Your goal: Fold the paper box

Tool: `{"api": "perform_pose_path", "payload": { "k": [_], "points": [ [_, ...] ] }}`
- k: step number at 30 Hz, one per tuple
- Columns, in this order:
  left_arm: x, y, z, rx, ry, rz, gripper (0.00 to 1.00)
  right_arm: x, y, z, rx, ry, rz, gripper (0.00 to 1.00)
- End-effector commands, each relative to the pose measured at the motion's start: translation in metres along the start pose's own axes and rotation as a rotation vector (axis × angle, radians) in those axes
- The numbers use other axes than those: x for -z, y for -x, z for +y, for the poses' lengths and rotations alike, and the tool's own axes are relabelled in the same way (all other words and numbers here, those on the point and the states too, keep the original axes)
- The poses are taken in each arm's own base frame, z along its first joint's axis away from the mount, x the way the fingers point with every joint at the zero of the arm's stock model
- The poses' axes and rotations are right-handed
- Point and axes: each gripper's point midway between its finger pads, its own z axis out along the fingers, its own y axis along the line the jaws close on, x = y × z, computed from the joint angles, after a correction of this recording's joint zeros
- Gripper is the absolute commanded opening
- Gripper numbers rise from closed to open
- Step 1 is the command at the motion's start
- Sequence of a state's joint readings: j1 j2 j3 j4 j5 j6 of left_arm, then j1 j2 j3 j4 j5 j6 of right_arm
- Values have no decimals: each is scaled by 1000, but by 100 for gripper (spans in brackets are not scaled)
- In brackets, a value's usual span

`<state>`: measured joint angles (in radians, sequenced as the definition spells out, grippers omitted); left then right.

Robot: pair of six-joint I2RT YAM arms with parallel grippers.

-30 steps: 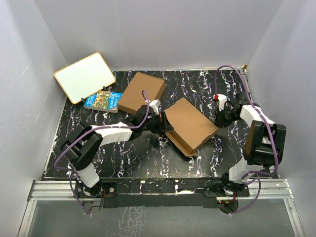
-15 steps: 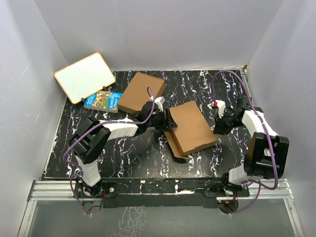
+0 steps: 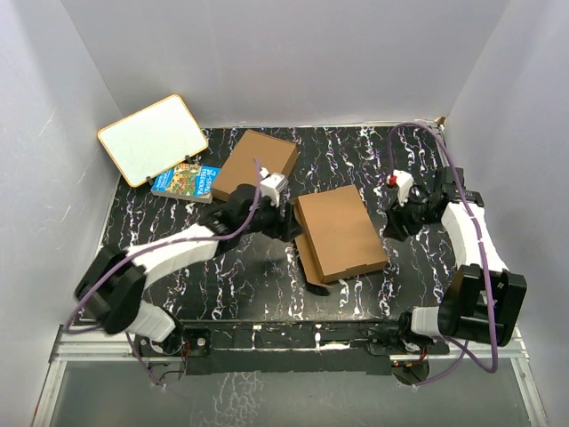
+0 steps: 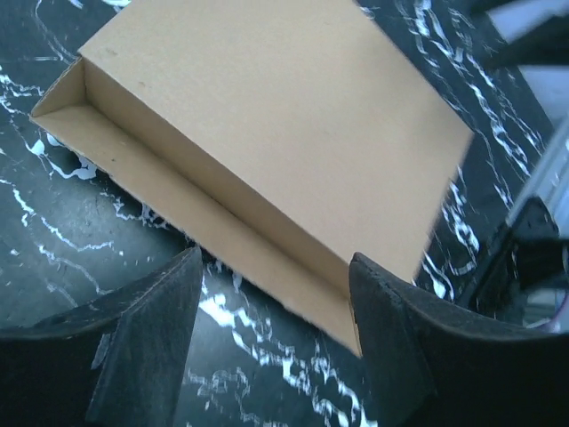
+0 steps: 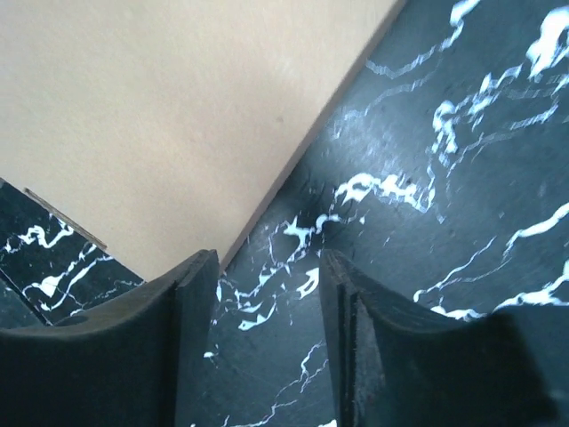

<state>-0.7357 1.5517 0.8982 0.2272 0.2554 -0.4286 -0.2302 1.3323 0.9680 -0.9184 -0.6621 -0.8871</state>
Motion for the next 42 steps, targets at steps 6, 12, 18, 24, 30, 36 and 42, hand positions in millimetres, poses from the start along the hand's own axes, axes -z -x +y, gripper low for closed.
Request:
{"api": "perform_pose_path", "payload": {
  "k": [6,12,18,24,30,36,42],
  "points": [
    [85,-21,-81,-650,-405,-272,66,10,80,52,-51,327,-419,65],
    [86,-64,-114,-1030,-482,-319,71,-6,62,51,-72,346,-416,66],
    [59,-97,-127,-1141,-500,-203,68,-3,56,45,-82,318,-454,66],
    [29,-111,-128,-1147,-486,-111,49,-5,52,38,-99,295,-444,66],
    [5,-112,-121,-1158,-424,-88,49,-6,50,35,-108,279,-433,66],
    [-6,-116,-114,-1164,-395,-56,45,-8,49,31,-127,270,-425,66],
    [-13,-117,-112,-1142,-372,-46,37,-8,48,31,-133,268,-424,66]
  ]
}}
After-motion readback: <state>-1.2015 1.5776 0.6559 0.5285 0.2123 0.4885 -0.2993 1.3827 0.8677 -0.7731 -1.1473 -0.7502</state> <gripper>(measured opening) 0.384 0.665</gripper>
